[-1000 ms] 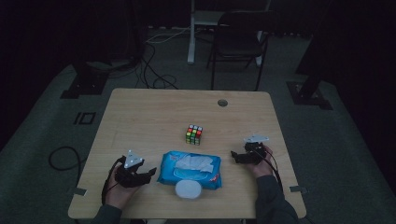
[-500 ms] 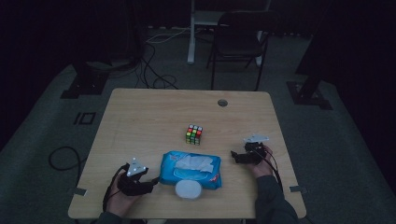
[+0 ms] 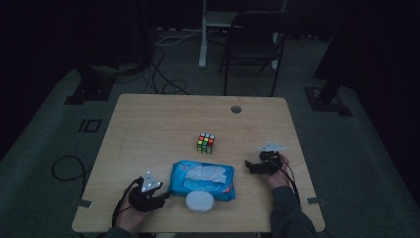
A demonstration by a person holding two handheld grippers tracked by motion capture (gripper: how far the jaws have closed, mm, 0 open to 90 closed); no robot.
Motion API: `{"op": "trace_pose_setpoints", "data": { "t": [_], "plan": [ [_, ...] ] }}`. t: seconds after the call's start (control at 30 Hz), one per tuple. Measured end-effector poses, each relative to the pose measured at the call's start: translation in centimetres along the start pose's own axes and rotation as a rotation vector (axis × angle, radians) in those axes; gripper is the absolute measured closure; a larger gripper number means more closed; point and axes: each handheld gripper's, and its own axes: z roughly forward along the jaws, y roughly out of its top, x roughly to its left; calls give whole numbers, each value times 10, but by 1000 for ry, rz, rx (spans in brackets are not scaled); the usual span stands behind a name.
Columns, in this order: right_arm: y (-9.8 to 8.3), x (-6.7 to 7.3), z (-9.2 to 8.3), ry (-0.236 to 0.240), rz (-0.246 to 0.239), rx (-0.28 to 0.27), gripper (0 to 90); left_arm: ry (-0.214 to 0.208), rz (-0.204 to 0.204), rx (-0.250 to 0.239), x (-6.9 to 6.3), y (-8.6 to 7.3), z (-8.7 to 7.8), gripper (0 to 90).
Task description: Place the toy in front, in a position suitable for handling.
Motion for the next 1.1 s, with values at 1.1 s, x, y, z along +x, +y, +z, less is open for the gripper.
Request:
{"op": "trace_pose_setpoints", "data": {
  "t": [1.1],
  "plan": [
    [0, 0, 0, 1, -1, 0, 117, 185, -239, -2, 114, 42, 42, 661]
  ]
}}
